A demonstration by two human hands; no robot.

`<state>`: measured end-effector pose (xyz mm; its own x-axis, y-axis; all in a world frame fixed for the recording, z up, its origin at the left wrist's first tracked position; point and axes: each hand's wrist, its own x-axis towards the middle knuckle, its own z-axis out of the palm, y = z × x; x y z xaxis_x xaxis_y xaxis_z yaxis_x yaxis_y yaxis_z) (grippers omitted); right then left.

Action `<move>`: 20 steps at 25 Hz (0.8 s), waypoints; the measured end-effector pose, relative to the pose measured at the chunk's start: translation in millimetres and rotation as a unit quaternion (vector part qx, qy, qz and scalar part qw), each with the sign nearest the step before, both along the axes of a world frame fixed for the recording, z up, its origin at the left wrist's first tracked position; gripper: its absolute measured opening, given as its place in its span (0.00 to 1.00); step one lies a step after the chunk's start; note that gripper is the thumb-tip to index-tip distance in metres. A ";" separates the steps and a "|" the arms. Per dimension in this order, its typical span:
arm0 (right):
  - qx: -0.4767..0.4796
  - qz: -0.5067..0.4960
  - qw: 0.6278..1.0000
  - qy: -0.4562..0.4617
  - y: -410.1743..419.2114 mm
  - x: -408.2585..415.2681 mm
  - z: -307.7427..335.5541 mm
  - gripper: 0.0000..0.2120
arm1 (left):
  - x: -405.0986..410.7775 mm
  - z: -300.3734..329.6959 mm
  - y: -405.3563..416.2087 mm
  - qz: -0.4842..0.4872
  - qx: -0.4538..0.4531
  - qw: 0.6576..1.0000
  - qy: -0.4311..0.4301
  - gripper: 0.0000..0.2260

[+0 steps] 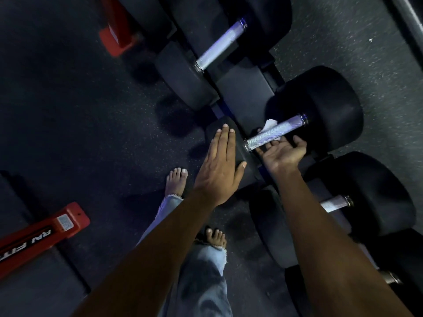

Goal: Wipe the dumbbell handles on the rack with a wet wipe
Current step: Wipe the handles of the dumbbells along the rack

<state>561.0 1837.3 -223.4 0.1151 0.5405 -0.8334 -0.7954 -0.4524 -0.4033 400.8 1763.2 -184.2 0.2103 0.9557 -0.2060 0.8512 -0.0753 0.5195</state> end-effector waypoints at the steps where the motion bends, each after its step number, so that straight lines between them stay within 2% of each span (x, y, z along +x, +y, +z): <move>1: 0.003 0.009 1.000 0.006 -2.1 -3.8 -2.5 0.27 | 0.1 0.0 -0.1 0.000 0.000 1.000 0.001 0.30; 6: -0.014 0.090 0.995 -0.038 -5.6 -12.6 -3.1 0.26 | 1.0 0.0 -1.1 -0.005 0.005 1.000 0.009 0.30; 9: -0.034 0.186 0.972 -0.136 -10.6 -18.0 4.4 0.12 | 1.7 1.2 -1.5 -0.003 -0.001 1.000 0.012 0.30; 11: -0.024 0.260 0.937 -0.232 -15.0 -14.9 2.6 0.05 | 2.7 2.6 -2.0 0.001 -0.009 1.000 0.015 0.30; 15: -0.018 0.325 0.870 -0.370 -26.6 0.0 2.3 0.14 | 11.6 10.2 -8.5 0.044 -0.034 0.998 -0.011 0.30; 17: -0.024 0.360 0.812 -0.458 -37.1 7.6 9.3 0.11 | 19.5 16.7 -19.0 0.054 -0.039 0.998 -0.018 0.31; 20: 0.023 0.407 0.749 -0.523 -64.1 28.3 32.6 0.07 | 36.1 29.3 -42.6 0.037 -0.040 0.998 -0.015 0.32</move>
